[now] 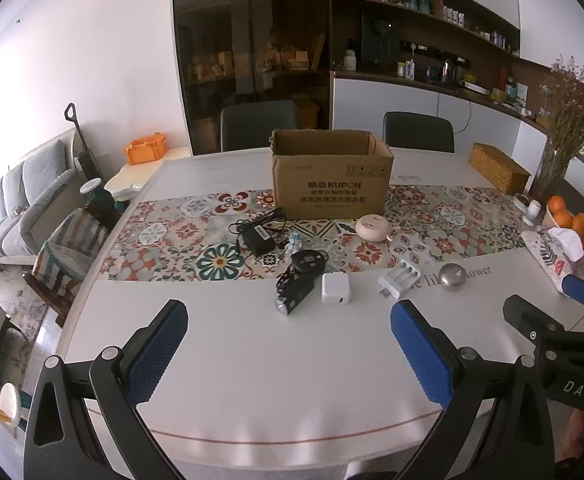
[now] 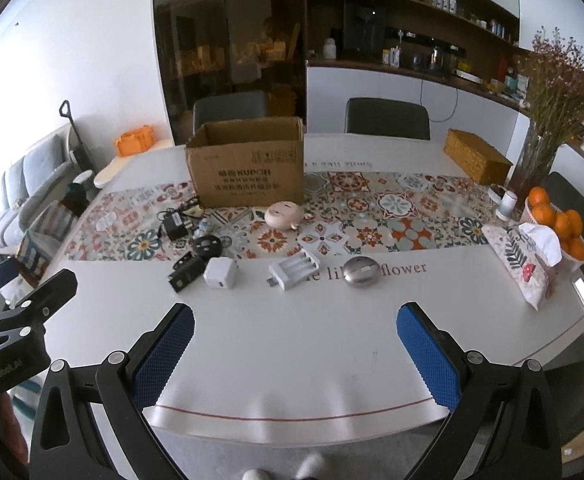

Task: Organize rigid objects
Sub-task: 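Move left gripper to white square adapter while right gripper approaches silver oval device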

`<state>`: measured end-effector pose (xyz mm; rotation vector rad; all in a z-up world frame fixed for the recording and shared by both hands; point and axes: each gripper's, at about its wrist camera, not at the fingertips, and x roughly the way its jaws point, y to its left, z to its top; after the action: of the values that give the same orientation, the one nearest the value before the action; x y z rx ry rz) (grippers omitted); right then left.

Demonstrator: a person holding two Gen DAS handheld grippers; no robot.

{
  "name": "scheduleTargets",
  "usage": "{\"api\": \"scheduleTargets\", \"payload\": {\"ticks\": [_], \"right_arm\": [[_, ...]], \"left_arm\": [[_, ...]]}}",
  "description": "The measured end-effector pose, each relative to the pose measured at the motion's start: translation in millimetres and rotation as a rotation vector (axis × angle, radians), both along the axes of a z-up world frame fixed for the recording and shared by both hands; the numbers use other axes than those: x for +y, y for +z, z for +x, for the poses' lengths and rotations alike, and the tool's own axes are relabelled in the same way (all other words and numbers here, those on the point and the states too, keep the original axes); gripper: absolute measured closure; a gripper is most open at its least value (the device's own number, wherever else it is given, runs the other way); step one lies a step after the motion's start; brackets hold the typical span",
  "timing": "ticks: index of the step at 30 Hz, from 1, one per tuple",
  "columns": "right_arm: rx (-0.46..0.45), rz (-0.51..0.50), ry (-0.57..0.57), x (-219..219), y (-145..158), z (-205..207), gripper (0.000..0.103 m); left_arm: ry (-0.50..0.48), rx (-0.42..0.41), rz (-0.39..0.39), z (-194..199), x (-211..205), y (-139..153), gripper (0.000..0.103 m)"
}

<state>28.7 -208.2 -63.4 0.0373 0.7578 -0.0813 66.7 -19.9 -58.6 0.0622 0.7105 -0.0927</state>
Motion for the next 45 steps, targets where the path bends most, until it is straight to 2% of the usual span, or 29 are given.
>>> {"api": "scheduleTargets", "payload": {"ticks": [9, 11, 16, 20, 27, 33, 41, 45], "right_arm": [[0.043, 0.001, 0.063, -40.4, -17.3, 67.2, 0.001], [0.039, -0.009, 0.077, -49.9, -21.6, 80.1, 0.001], [0.105, -0.018, 0.099, -66.1, -45.3, 111.0, 0.001], [0.148, -0.013, 0.110, -75.4, -65.2, 126.1, 0.001], [0.208, -0.007, 0.089, -86.3, -97.2, 150.8, 0.001], [0.235, -0.020, 0.083, -89.8, -123.8, 169.5, 0.002], [0.242, -0.039, 0.079, -92.0, -147.5, 185.9, 0.003], [0.269, -0.034, 0.092, -93.4, -160.1, 193.6, 0.005]], "left_arm": [[0.041, -0.010, 0.000, 42.2, -42.4, -16.0, 0.000], [0.045, 0.002, 0.000, 49.2, -50.2, -23.0, 0.000], [0.022, 0.046, 0.025, 67.6, -69.9, -43.1, 0.000], [-0.001, 0.080, 0.036, 85.3, -80.6, -60.6, 0.000], [-0.024, 0.161, 0.027, 116.7, -87.0, -97.7, 0.006], [-0.030, 0.216, 0.023, 136.4, -89.4, -127.6, 0.013], [-0.008, 0.262, 0.013, 152.2, -86.2, -157.1, 0.015], [-0.006, 0.295, 0.011, 161.9, -86.2, -170.5, 0.019]]}}
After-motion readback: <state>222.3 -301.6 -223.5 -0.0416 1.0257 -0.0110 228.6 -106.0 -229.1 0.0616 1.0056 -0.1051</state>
